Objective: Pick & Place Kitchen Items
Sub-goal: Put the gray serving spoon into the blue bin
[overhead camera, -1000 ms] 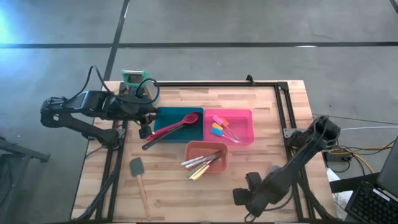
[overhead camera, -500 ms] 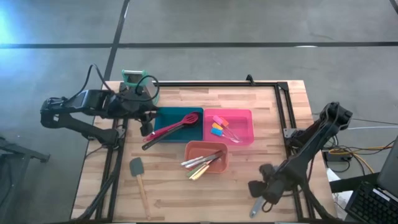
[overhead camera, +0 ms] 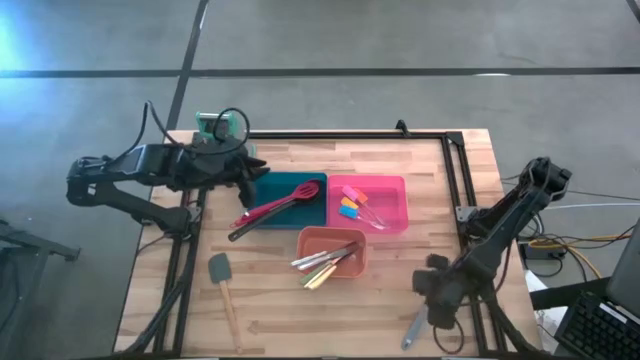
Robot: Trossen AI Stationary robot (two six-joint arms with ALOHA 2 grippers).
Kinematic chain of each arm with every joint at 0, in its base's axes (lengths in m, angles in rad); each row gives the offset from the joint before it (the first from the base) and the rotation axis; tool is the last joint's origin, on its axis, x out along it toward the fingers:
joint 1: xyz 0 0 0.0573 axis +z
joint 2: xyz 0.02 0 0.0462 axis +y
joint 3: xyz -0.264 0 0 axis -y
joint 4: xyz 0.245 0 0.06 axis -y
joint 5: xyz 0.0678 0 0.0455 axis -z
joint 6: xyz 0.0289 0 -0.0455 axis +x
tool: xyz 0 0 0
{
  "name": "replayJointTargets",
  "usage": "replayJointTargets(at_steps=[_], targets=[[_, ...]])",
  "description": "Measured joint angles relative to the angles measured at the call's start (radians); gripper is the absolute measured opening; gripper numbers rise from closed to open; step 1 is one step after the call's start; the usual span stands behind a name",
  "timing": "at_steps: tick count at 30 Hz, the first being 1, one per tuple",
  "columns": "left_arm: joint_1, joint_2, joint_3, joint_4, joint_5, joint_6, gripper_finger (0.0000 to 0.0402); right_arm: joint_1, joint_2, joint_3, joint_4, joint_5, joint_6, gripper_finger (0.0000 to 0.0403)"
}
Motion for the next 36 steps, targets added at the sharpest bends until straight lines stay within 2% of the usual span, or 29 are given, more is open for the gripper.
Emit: replayJointTargets(at_steps=[6,9,22,26,36], targets=[[0.001,0.005,0.000,0.072,-0.004,-0.077,0.0094,-0.031,0.029,-0.001,0.025,0.016,-0.752,0.0119],[0.001,0.005,0.000,0.073,-0.004,-0.114,0.0094,-0.038,0.043,-0.001,0.028,0.017,-0.959,0.0116],[0.001,0.005,0.000,0.072,-0.017,-0.189,0.0094,-0.025,0.050,0.004,0.055,0.012,-1.074,0.0114],[0.002,0.005,0.000,0.071,-0.020,-0.213,0.0094,-0.013,0.051,0.014,0.060,-0.042,-1.117,0.0109],[0.002,0.008,0.000,0.071,-0.020,-0.218,0.0094,-0.012,0.166,0.013,0.074,-0.073,-1.135,0.0102]])
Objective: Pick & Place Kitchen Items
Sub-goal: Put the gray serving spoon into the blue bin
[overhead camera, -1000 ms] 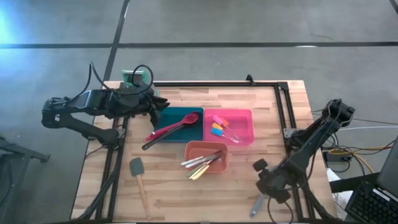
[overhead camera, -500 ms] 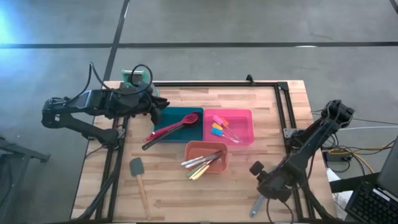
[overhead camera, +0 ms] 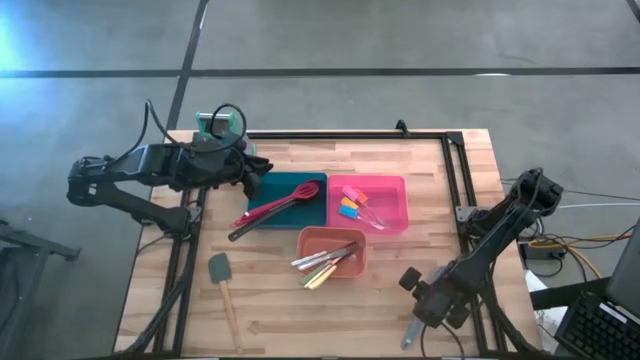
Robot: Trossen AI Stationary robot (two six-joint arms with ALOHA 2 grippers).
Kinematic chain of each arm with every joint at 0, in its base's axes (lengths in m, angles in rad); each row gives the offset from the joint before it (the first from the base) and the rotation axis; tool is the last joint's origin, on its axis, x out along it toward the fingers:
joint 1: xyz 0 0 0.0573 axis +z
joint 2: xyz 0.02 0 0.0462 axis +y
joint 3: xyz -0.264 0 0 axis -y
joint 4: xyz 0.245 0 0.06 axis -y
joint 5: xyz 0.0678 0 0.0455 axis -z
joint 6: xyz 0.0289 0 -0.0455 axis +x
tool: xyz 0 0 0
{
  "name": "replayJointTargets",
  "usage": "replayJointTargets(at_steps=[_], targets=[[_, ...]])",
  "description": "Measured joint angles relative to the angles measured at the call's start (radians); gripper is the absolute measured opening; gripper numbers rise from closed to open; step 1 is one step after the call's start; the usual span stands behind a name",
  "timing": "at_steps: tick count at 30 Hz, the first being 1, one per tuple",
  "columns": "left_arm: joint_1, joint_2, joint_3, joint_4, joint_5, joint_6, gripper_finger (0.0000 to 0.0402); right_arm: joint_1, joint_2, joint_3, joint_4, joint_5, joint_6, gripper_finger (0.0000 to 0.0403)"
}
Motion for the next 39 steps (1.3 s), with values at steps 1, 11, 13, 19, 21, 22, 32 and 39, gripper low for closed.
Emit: replayJointTargets(at_steps=[1,11,13,19,21,22,32,39], targets=[[0.000,0.000,0.000,-0.001,0.000,0.000,0.0094,0.000,0.005,0.000,-0.001,0.000,-0.009,0.0102],[0.000,0.019,-0.001,-0.003,0.000,0.000,0.0094,0.017,0.015,-0.001,-0.027,-0.071,0.003,0.0095],[-0.001,0.022,-0.001,-0.003,0.000,0.000,0.0094,0.024,0.023,-0.011,-0.026,-0.070,0.001,0.0095],[-0.001,0.044,-0.001,-0.004,0.000,0.000,0.0094,0.026,0.074,-0.049,-0.036,0.009,-0.007,0.0095],[-0.001,0.052,-0.001,-0.005,0.001,0.000,0.0094,0.027,0.089,-0.054,-0.023,0.053,-0.006,0.0093],[-0.001,0.057,-0.001,-0.005,0.001,0.000,0.0094,0.027,0.099,-0.056,-0.023,0.060,-0.005,0.0092],[-0.001,0.087,-0.001,-0.006,0.006,0.000,0.0094,0.033,0.093,-0.048,-0.035,0.044,0.067,0.0031],[-0.001,0.093,-0.001,-0.005,0.006,-0.006,0.0094,0.032,-0.015,-0.009,-0.138,-0.005,0.213,0.0031]])
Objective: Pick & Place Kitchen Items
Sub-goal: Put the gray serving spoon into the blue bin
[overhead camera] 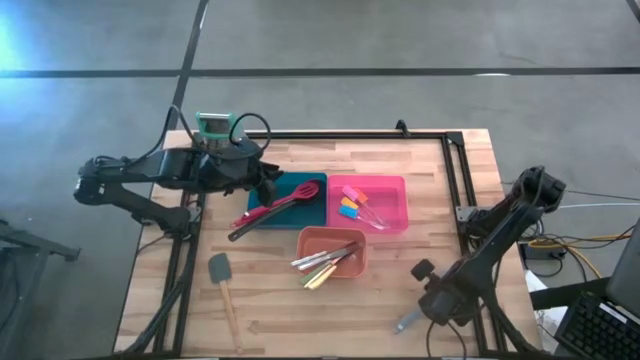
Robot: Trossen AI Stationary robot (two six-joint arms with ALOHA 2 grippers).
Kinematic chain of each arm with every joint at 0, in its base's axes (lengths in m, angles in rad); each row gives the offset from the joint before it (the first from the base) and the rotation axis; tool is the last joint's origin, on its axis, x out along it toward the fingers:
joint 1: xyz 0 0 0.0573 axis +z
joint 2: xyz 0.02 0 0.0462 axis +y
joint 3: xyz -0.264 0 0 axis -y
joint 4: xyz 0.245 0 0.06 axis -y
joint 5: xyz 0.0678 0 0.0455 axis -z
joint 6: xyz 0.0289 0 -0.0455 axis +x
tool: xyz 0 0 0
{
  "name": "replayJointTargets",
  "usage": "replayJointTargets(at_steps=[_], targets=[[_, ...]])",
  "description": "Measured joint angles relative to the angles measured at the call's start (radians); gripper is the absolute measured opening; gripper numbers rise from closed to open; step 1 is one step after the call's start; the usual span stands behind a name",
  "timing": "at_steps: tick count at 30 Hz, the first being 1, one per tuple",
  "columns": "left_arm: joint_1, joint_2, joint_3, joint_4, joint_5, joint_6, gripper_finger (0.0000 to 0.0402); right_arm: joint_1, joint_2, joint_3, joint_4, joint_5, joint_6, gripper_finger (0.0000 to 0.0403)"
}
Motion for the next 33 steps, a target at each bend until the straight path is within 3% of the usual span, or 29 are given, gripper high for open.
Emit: replayJointTargets(at_steps=[9,15,21,27,33], targets=[[-0.010,0.017,0.000,0.084,0.180,-0.014,0.0094,-0.046,-0.188,0.037,-0.085,-0.006,0.248,0.0031],[-0.048,0.083,0.015,0.152,0.175,0.046,0.0094,-0.165,-0.303,0.060,-0.119,-0.007,0.349,0.0031],[-0.096,0.187,0.039,0.307,0.150,0.126,0.0094,-0.299,-0.392,0.113,-0.121,0.035,0.332,0.0031],[-0.148,0.269,0.023,0.576,0.092,0.214,0.0094,-0.381,-0.483,0.220,-0.124,0.187,0.284,0.0031],[-0.168,0.374,0.010,0.937,0.111,0.381,0.0094,-0.438,-0.543,0.369,-0.116,0.414,0.201,0.0031]])
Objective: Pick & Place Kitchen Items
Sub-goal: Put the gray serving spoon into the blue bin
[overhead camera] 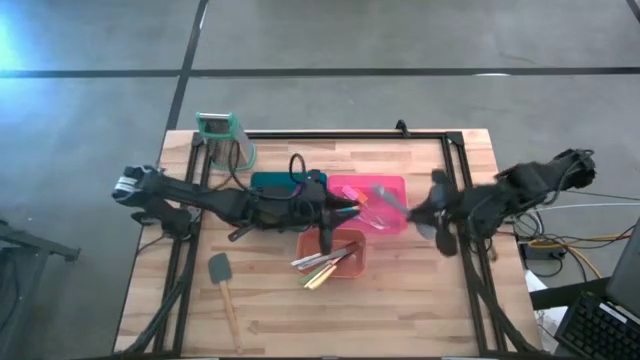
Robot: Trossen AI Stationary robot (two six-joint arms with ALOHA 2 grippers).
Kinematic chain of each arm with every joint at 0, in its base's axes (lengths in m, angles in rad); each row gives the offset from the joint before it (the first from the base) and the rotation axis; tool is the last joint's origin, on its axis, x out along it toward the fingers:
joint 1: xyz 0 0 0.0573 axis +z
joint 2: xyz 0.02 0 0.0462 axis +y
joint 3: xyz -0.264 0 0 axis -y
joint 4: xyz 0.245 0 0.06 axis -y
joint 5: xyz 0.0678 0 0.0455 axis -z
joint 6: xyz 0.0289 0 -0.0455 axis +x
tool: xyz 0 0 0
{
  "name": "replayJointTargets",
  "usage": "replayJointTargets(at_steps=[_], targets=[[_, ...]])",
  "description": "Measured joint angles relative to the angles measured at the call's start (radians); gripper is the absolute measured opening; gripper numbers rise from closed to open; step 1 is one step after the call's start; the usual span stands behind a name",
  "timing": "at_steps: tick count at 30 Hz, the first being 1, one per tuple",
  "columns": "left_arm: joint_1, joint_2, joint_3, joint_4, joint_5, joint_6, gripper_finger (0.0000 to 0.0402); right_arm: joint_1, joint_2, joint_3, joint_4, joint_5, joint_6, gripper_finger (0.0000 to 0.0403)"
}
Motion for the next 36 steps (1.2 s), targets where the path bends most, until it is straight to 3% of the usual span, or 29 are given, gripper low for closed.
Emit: replayJointTargets(at_steps=[3,9,13,17,21,24,29,36], targets=[[0.000,0.038,0.000,0.153,0.004,0.065,0.0094,-0.021,-0.007,0.078,0.018,0.068,-0.059,0.0031],[0.008,0.101,0.000,0.453,0.005,0.180,0.0094,-0.034,0.009,0.191,0.156,0.077,-0.202,0.0031],[0.010,0.101,0.019,0.429,0.001,0.235,0.0094,-0.037,0.030,0.246,0.097,0.077,-0.226,0.0031],[0.010,0.020,0.112,0.099,-0.006,0.262,0.0094,-0.039,0.044,0.288,-0.146,0.074,-0.118,0.0031],[0.010,-0.005,0.341,-0.410,-0.059,0.211,0.0094,-0.039,0.074,0.296,-0.373,0.058,-0.034,0.0031],[0.015,0.033,0.510,-0.678,-0.068,0.181,0.0094,-0.045,0.113,0.292,-0.500,0.024,-0.010,0.0031],[0.025,0.107,0.720,-0.925,-0.069,0.172,0.0094,-0.048,0.194,0.291,-0.575,0.004,-0.045,0.0031],[0.031,0.259,0.895,-1.198,-0.051,0.129,0.0108,-0.084,0.270,0.297,-0.573,-0.046,-0.116,0.0031]])
